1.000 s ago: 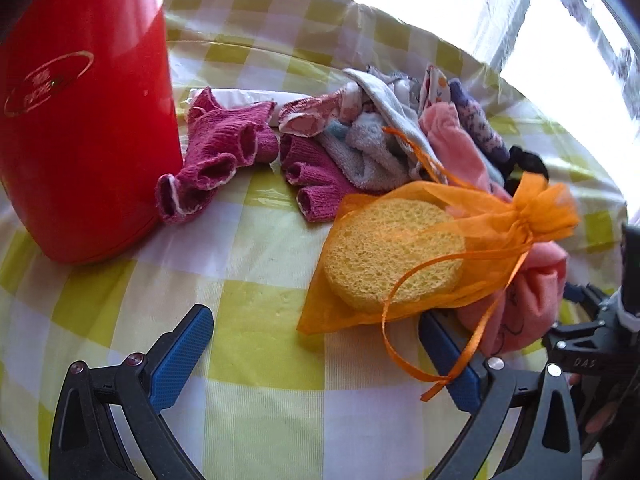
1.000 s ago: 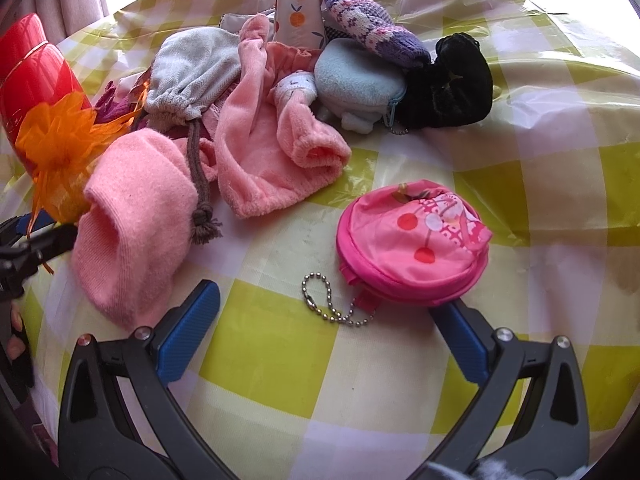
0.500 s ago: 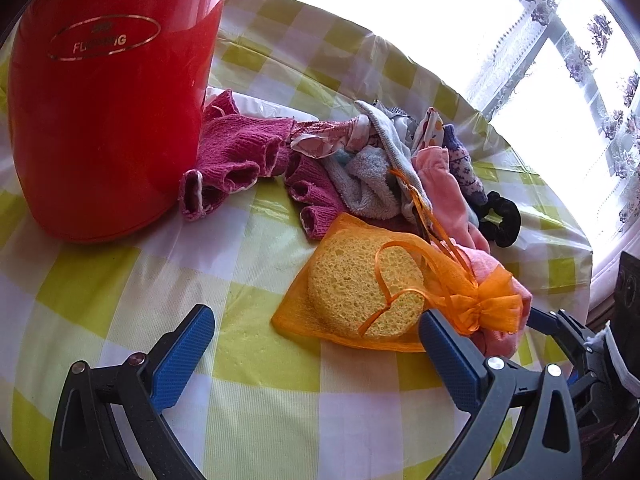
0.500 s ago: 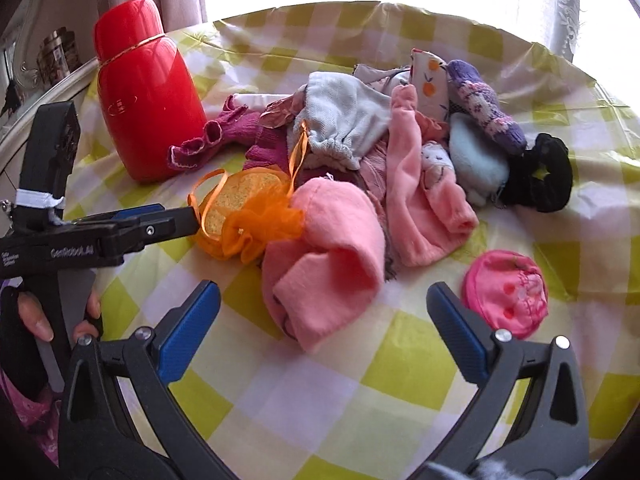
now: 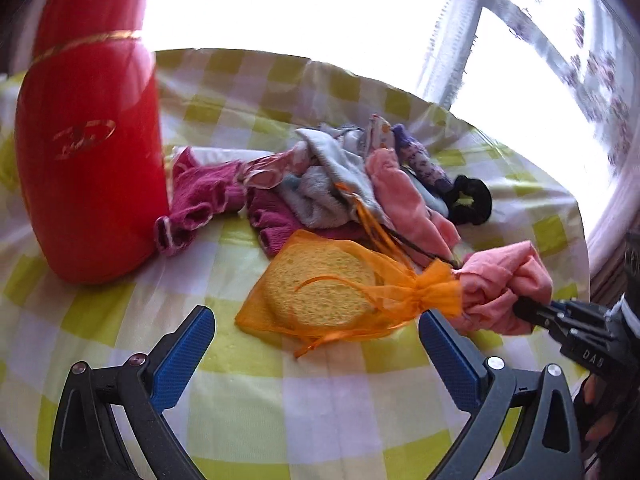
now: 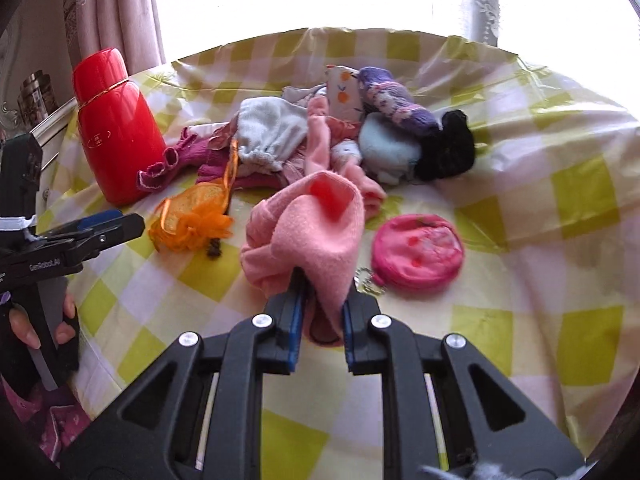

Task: Organize soft objects
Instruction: 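Grasp the pink fleece hat with the right gripper while the left grasps the orange organza bag, then carry the pink hat and orange bag with both grippers toward the purple-rimmed box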

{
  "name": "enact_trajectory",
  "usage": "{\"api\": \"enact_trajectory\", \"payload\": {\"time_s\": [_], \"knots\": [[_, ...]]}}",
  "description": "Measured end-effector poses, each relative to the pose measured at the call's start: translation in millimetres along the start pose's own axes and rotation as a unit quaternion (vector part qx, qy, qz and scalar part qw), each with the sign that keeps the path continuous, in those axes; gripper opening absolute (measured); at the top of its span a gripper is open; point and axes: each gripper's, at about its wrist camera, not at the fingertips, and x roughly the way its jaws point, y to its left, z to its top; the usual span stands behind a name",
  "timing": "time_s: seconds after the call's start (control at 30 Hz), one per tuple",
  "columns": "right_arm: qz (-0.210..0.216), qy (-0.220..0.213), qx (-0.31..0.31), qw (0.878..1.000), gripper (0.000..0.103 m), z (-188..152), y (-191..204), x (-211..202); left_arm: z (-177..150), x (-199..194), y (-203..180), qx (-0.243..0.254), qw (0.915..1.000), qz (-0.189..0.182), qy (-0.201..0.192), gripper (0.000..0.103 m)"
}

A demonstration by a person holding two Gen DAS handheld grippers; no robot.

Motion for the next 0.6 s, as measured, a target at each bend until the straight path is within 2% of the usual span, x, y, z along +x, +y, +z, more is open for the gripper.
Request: {"api": "enact_trajectory", "payload": {"time_s": [0.1, 0.17, 0.23, 0.27, 0.33, 0.37, 0.4, 0.47, 0.53, 0.6], "knots": [[0.006, 0.004, 0.026, 1.0, 0.02, -11.2, -17.0, -9.8, 1.6, 22.3, -30.2, 0.068, 0.9966, 0.028, 0.036, 0.103], [0.009, 0.006, 0.033, 0.999, 0.019, -14.7, -20.5, -12.0, 3.8, 42.9, -37.8, 0.08, 0.9933, 0.043, 0.071, 0.103], [0.016, 0.009, 0.038, 0.999, 0.02, -15.1, -20.3, -12.7, 8.7, 53.0, -36.5, 0.076, 0.9927, 0.051, 0.079, 0.1], [0.02, 0.01, 0.041, 0.999, 0.02, -14.9, -20.5, -12.6, 12.3, 56.0, -34.4, 0.07, 0.993, 0.053, 0.08, 0.089], [0.025, 0.017, 0.047, 0.998, 0.02, -15.4, -21.3, -11.6, 17.6, 54.2, -30.2, 0.064, 0.9933, 0.067, 0.07, 0.052], [0.024, 0.022, 0.051, 0.998, 0.02, -16.8, -21.5, -10.7, 20.2, 51.4, -27.0, 0.055, 0.9948, 0.048, 0.071, 0.018], [0.025, 0.027, 0.056, 0.998, 0.021, -17.8, -22.9, -9.0, 21.3, 48.8, -23.4, 0.04, 0.9957, 0.028, 0.078, 0.004], [0.026, 0.039, 0.066, 0.997, 0.031, -21.1, -26.2, -4.6, 18.6, 29.9, -20.3, 0.027, 0.9978, 0.028, 0.054, 0.004], [0.026, 0.046, 0.073, 0.996, 0.054, -24.3, -28.7, -1.8, 12.0, 9.7, -18.3, 0.018, 0.9989, 0.022, 0.036, 0.004], [0.029, 0.048, 0.077, 0.995, 0.064, -26.7, -29.8, -1.1, 1.3, -9.3, -13.9, 0.007, 0.9995, 0.016, 0.025, 0.004]]}}
